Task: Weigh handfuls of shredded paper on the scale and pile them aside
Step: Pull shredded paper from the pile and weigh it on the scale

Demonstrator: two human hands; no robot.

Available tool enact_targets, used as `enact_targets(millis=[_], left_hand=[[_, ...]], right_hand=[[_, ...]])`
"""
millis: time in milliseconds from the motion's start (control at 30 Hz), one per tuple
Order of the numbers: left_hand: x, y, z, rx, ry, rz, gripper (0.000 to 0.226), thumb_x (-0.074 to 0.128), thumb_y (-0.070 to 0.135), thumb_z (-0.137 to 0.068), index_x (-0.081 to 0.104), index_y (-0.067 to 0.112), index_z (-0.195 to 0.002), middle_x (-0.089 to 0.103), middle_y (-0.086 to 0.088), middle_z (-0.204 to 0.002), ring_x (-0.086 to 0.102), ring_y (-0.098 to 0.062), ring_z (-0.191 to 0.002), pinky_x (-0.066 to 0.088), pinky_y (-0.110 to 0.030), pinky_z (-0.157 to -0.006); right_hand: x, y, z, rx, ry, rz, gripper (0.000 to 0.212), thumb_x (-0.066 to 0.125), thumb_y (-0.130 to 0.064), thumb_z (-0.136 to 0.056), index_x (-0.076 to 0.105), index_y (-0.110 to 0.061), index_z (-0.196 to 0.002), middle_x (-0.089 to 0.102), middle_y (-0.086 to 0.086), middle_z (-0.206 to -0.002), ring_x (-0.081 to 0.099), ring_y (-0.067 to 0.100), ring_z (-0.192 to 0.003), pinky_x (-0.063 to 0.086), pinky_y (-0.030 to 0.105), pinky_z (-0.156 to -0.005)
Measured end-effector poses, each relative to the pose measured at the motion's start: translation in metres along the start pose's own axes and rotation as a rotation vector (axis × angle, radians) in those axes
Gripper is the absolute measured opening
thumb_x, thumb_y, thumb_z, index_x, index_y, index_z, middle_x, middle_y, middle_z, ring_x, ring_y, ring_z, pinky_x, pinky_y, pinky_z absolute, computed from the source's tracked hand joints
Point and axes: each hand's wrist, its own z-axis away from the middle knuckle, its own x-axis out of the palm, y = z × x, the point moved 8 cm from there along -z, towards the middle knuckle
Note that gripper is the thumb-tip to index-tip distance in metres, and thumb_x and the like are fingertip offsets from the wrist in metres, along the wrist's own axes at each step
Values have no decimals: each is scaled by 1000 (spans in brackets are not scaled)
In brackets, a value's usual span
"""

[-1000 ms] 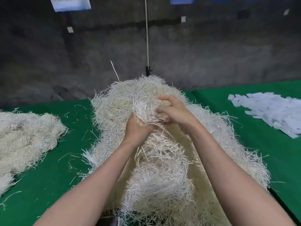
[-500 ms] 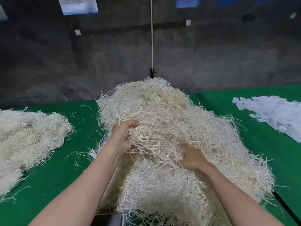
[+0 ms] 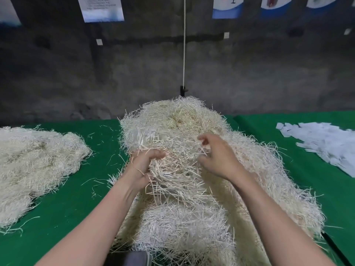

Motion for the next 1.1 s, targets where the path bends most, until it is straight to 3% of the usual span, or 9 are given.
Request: enact_targets(millis=[100,333,400,467,567,733,833,900,1100], left_hand=[[2,14,4,43,-53,-2,23,67,16,-61,64,11,-83,52,8,-94,34,-24,-123,18,-55,-110],[17,-6,11,-88,-431,-360,93,87,30,-50,50,-4,-128,74,2,-87,68,-11,-96,51,-25,-85],[27,-20,26,-160,-538,-610,73,87,54,-46,63,17,-104,74,6,-90,62,-8,-105,46,-29,-96],[20,-16,23,-100,-271,-665,27,70,33,-81,61,14,-97,63,-18,-114,54,-26,-116,40,-38,-103],[10,-19,13,-94,25,-172,22,39,-6,-95,55,1,-82,53,-28,-116,59,-29,-78,51,-22,-69],[3,-15,-8,-107,111,361,22,39,1,-97,53,6,-80,55,-7,-82,50,-7,-59,45,-23,-63],[1,-8,-9,-44,123,359,29,33,4,-98,47,13,-74,55,-9,-83,50,-9,-67,46,-30,-93],[6,-8,-10,-70,69,520,23,36,8,-98,53,9,-83,62,-12,-82,54,-11,-60,55,-24,-66],[-13,-11,-7,-119,145,688,29,36,14,-101,56,4,-82,64,-10,-53,60,-18,-39,44,-21,-31]], right_hand=[[42,0,-4,85,-281,97,11,59,-19,-90,54,-16,-100,51,-9,-100,57,16,-88,45,18,-65],[-31,-63,-34,-47,289,-170,35,52,12,-78,63,-20,-88,56,-3,-95,46,12,-88,30,7,-66],[-33,-86,-34,-88,284,-290,39,52,11,-77,56,-25,-93,54,-3,-98,47,11,-89,31,4,-62],[-15,-102,-31,-97,86,-420,37,49,10,-80,52,-23,-96,52,-9,-91,51,7,-80,37,5,-58],[7,-105,-25,-73,-224,-544,30,56,6,-83,51,-19,-99,51,-8,-89,53,6,-76,45,16,-65],[-63,-31,-19,66,454,-712,19,54,7,-79,56,-11,-76,61,1,-84,57,15,-63,49,27,-55],[1,-28,-6,55,-4,-472,12,65,-17,-81,55,-20,-74,58,-7,-79,55,4,-68,41,13,-55],[68,-19,14,37,-359,-131,15,65,-35,-80,50,-32,-79,52,-14,-84,51,0,-72,42,13,-56],[94,61,26,165,-352,237,54,53,-4,-87,44,-25,-136,52,-1,-133,54,18,-115,48,29,-93]])
